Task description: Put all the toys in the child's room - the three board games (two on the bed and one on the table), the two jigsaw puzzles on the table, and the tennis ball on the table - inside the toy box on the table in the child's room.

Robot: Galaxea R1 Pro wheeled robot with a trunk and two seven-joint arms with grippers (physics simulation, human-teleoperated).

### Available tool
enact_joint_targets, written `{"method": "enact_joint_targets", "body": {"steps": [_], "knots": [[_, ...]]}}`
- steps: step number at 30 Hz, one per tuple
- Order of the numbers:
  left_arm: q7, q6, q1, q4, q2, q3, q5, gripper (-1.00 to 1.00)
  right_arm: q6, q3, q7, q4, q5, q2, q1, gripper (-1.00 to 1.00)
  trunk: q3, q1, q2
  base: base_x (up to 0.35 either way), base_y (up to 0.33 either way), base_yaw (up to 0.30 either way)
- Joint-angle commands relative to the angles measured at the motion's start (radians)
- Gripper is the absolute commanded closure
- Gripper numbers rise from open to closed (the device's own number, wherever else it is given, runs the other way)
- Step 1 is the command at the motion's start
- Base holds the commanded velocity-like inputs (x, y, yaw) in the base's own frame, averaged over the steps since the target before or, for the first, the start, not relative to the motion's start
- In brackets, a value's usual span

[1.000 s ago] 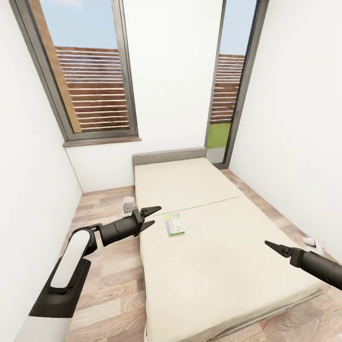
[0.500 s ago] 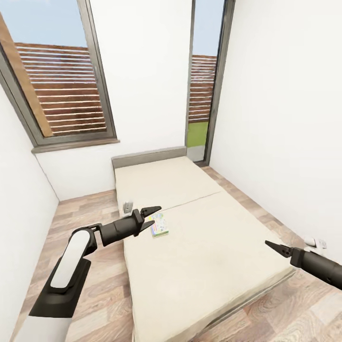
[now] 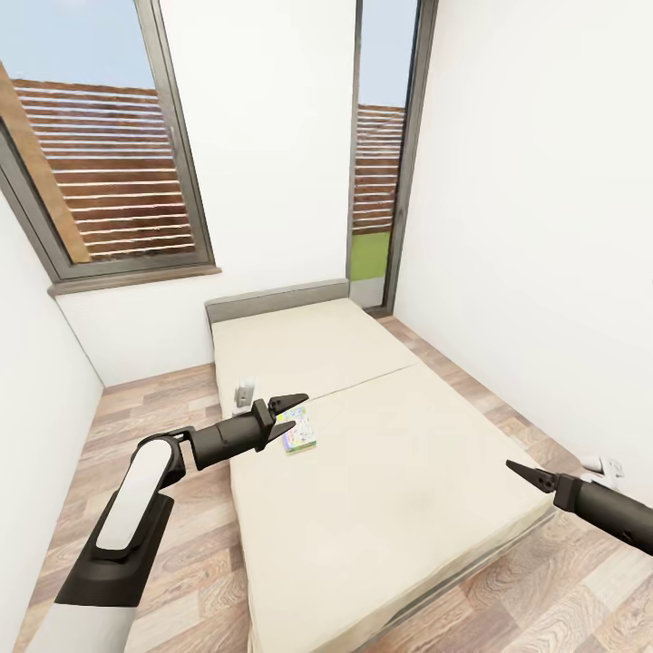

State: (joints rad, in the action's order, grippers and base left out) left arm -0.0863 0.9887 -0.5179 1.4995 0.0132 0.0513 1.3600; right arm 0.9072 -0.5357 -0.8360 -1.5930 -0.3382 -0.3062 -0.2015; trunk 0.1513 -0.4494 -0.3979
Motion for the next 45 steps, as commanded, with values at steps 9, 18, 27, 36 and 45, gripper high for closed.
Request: {"method": "enact_joint_targets", "body": {"steps": [9, 18, 27, 36, 45], "knots": [[-0.009, 0.002, -0.002, 0.001, 0.001, 0.001, 0.01, -1.0, 0.007, -0.001, -0.007, -0.007, 0.001, 0.0, -0.002, -1.0, 0.002, -0.001, -0.002, 0.006, 0.024, -0.005], [-0.009, 0.001, -0.001, 0.001, 0.001, 0.001, 0.01, -1.0, 0.009, -0.002, -0.009, -0.011, 0.001, -0.001, -0.002, -1.0, 0.002, -0.001, -0.002, 0.05, 0.191, -0.004], [-0.009, 0.002, -0.001, 0.001, 0.001, 0.001, 0.01, -1.0, 0.012, -0.002, -0.009, -0.013, 0.001, -0.002, -0.002, -1.0, 0.002, -0.001, -0.002, 0.022, 0.081, -0.161], [-0.009, 0.001, -0.001, 0.001, 0.001, 0.001, 0.009, -1.0, 0.013, -0.001, -0.008, -0.013, 0.001, -0.002, -0.002, -1.0, 0.002, -0.001, -0.002, 0.004, 0.016, -0.258], [-0.009, 0.001, -0.001, 0.001, 0.001, 0.001, 0.01, -1.0, 0.013, -0.001, -0.008, -0.013, 0.001, -0.002, -0.002, -1.0, 0.002, -0.001, -0.002, 0.001, 0.004, -0.276]]}}
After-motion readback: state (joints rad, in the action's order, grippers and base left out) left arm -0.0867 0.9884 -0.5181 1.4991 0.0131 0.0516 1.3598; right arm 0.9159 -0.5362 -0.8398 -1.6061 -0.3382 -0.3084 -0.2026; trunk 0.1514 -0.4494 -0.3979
